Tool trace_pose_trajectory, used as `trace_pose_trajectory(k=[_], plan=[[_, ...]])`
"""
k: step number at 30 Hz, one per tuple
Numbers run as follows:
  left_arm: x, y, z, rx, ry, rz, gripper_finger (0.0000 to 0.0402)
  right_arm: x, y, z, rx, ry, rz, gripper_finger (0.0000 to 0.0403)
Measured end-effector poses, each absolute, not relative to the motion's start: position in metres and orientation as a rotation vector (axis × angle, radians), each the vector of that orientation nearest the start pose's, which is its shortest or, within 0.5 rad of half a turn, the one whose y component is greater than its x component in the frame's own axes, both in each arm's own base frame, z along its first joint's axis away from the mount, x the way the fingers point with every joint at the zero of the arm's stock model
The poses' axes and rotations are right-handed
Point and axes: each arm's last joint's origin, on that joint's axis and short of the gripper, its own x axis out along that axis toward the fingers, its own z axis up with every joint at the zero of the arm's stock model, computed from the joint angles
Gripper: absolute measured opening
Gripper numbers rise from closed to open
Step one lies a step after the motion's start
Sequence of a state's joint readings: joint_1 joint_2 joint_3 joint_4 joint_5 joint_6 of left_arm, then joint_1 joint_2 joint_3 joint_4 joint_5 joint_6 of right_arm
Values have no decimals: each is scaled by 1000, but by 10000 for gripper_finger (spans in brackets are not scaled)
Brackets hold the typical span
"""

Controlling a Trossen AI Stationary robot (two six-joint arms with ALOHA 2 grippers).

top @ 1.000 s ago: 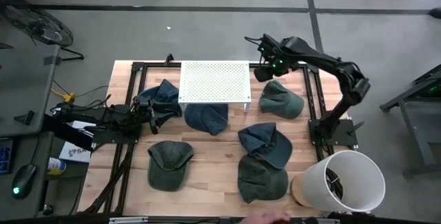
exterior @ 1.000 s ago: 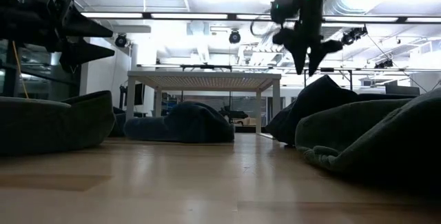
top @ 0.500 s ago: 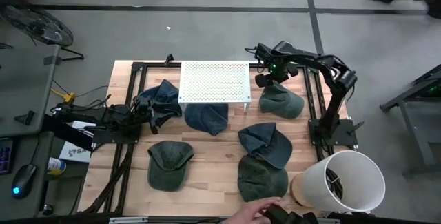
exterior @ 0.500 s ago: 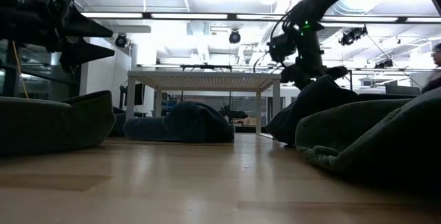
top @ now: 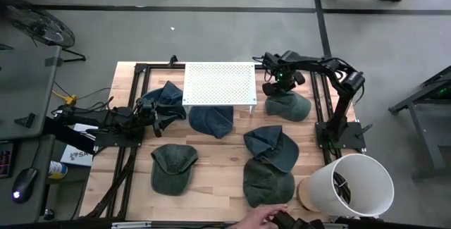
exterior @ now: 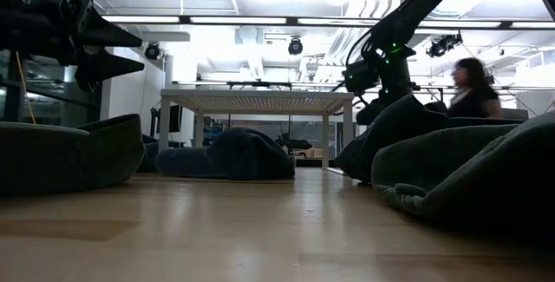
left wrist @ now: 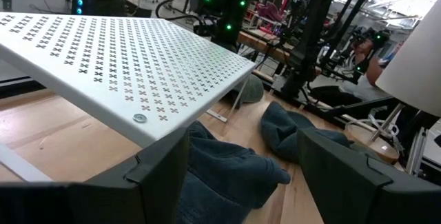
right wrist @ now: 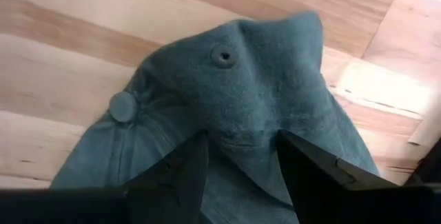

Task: Pick & Place hat
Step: Put the top right gray cap on the shelf

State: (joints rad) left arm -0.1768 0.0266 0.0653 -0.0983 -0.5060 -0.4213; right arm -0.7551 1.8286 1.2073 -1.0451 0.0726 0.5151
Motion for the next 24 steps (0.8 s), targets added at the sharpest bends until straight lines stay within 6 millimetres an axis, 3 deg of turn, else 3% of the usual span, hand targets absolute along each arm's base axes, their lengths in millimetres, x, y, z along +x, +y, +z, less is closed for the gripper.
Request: trace_pose_trajectory(k=[9, 18, 24], plan=[[93, -2, 174, -397, -13, 336, 264, 225, -217, 169, 919, 1450, -1043, 128], [93, -2, 174, -397, -14, 336, 264, 225, -218, 169, 871, 1465, -1010, 11], [93, -2, 174, -397, -14, 336, 264, 223, -217, 182, 822, 1422, -1018, 4]])
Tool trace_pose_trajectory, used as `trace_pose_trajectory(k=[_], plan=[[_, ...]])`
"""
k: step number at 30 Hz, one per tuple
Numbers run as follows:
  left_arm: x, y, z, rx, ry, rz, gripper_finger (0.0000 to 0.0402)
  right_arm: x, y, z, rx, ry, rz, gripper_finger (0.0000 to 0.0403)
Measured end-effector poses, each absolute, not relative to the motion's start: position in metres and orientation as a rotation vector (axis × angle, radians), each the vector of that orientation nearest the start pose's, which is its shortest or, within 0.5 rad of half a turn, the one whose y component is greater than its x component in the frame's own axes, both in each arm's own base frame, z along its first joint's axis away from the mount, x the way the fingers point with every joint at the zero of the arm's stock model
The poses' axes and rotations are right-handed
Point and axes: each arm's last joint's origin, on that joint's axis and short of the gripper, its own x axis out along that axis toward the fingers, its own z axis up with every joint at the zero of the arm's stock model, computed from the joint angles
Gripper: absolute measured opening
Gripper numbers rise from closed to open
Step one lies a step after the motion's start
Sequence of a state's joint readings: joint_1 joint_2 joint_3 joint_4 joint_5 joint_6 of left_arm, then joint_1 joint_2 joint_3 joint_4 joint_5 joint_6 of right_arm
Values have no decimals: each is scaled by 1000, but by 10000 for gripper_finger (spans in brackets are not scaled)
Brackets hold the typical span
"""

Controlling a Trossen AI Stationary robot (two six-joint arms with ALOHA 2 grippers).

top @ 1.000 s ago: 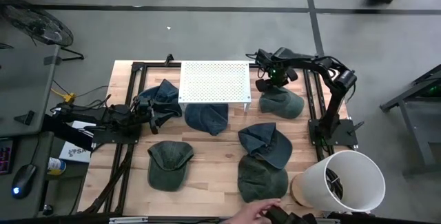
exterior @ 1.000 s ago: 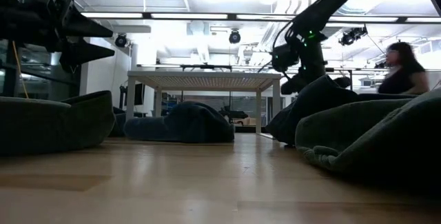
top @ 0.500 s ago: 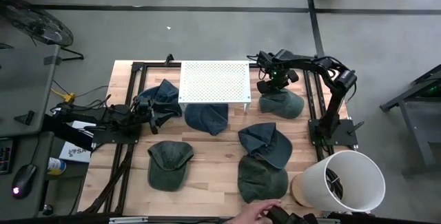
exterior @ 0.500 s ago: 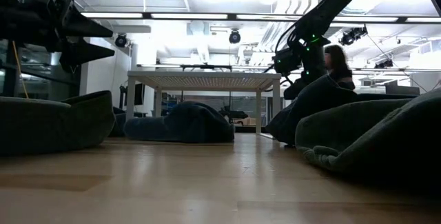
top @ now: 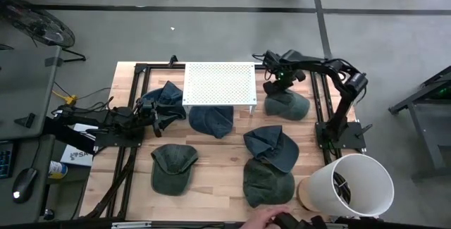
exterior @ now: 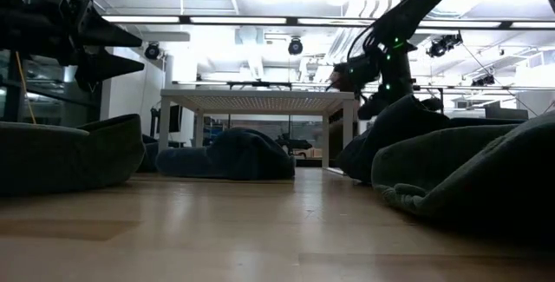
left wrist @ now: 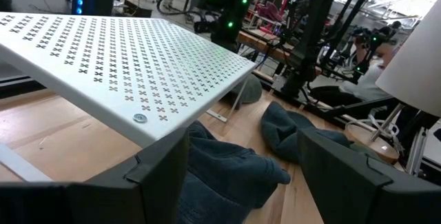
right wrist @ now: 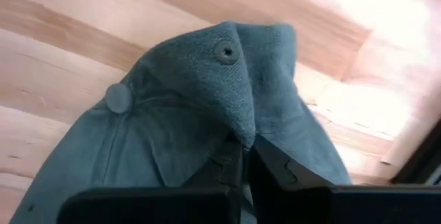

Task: Pick & Place hat
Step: Put the top right gray cap on the shelf

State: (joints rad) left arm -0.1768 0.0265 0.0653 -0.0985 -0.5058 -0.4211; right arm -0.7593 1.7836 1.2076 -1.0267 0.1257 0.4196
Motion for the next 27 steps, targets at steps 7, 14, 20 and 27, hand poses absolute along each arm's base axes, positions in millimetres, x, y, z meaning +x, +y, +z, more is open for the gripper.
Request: trace_pose_trajectory(k=[7, 14, 20, 27], plan=[[93, -2, 174, -397, -13, 336, 264, 211, -206, 228, 739, 1270, -1022, 3], [93, -2, 174, -397, -14, 336, 264, 191, -182, 283, 600, 1082, -1017, 1], [93, -2, 174, -397, -13, 336, 264, 181, -162, 317, 501, 901, -959, 1], [93, -2, 174, -397, -13, 336, 264, 172, -141, 346, 416, 724, -920, 0]])
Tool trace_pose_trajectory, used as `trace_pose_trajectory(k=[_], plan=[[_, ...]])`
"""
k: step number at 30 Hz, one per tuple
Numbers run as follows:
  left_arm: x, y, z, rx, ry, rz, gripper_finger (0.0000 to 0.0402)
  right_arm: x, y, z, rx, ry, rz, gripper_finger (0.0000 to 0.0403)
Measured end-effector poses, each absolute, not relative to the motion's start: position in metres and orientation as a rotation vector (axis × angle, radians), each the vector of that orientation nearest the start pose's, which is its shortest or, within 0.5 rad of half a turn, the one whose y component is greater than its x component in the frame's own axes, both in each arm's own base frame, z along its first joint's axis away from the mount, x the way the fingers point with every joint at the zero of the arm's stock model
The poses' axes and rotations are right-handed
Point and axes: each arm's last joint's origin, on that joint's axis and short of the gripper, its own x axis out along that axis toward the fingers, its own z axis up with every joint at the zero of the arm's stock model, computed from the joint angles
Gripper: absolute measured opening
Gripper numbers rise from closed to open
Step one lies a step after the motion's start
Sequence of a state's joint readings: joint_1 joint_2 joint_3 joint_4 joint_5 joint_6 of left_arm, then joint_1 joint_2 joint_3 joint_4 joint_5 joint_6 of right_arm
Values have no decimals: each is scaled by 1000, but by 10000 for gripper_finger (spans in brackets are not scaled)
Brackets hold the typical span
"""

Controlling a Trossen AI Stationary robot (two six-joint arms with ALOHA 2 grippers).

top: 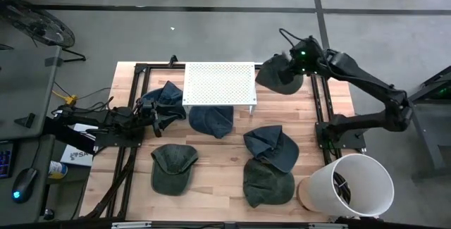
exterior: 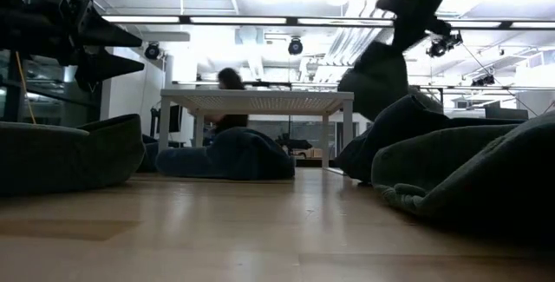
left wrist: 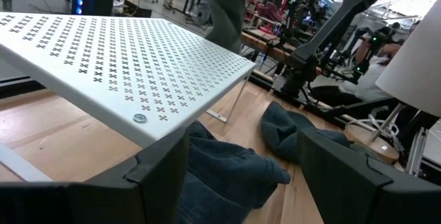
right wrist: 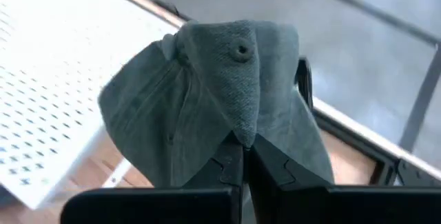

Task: Pick & Place hat
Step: Put the top right gray cap on the shelf

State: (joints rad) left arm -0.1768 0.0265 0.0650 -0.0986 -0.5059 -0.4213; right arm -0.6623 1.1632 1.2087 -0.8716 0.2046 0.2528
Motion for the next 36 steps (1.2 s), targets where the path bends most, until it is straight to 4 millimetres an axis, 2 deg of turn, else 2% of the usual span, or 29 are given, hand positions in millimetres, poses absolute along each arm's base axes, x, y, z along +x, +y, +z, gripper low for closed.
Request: trace_pose_trajectory(k=[11, 26, 36], plan=[[93, -2, 174, -397, -13, 336, 264, 164, -119, 372, 416, 517, -871, 0], [93, -2, 175, -399, -20, 336, 264, 175, -96, 381, 397, 442, -742, 0], [92, -1, 192, -472, -218, 337, 264, 185, -80, 387, 362, 390, -668, 0]])
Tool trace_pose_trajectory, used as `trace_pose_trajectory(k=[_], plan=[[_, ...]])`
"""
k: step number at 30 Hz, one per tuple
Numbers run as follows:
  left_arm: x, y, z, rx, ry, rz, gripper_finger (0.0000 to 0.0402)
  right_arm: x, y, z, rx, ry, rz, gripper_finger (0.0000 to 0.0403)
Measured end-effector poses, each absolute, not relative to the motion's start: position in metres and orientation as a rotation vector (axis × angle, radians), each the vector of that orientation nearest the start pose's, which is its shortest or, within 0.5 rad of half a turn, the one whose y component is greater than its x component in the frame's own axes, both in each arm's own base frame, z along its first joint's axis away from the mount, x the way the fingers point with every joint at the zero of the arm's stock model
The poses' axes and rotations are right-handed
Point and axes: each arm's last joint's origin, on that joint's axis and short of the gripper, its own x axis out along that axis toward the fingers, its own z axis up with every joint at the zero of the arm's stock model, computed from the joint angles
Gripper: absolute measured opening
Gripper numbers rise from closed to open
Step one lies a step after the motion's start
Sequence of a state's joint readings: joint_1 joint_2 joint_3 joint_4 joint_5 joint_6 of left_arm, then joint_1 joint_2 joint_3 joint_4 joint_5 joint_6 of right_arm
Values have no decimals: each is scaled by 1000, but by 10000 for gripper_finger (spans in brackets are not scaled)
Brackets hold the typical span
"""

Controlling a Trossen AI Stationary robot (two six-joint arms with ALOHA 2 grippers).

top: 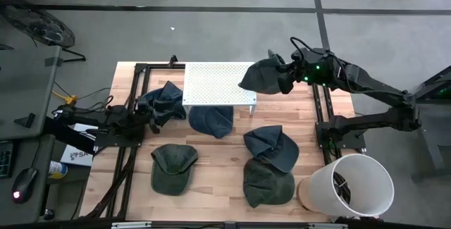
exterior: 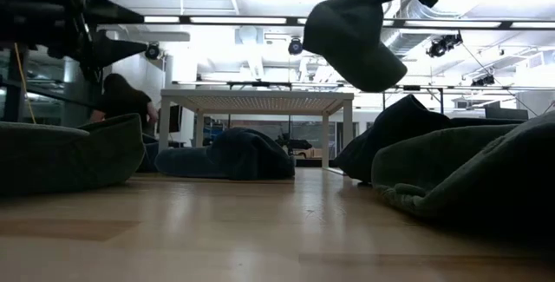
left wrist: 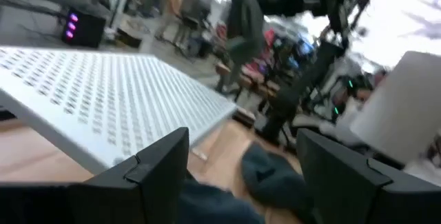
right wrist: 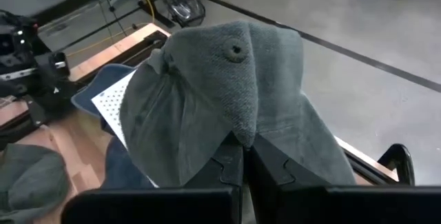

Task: Pick & Place hat
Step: Put the top right gray cap on the shelf

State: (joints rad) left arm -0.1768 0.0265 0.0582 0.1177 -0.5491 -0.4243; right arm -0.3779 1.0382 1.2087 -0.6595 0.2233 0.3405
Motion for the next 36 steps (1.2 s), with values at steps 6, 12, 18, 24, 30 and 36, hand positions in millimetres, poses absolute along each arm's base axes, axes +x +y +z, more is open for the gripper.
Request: trace_pose_trajectory(k=[6, 12, 18, 24, 30, 36], plan=[[89, 0, 202, -578, -332, 336, 264, 188, -74, 387, 354, 383, -686, 0], [89, 3, 198, -683, -352, 448, 264, 189, -72, 389, 350, 363, -672, 0], [89, 2, 198, -700, -345, 417, 264, 190, -72, 390, 344, 349, -666, 0], [89, 0, 209, -691, -401, 308, 263, 192, -72, 391, 345, 340, -639, 0], [89, 2, 239, -574, -402, 382, 263, 198, -73, 396, 312, 283, -602, 0], [103, 1, 293, -382, -361, 495, 263, 206, -76, 400, 317, 214, -598, 0]])
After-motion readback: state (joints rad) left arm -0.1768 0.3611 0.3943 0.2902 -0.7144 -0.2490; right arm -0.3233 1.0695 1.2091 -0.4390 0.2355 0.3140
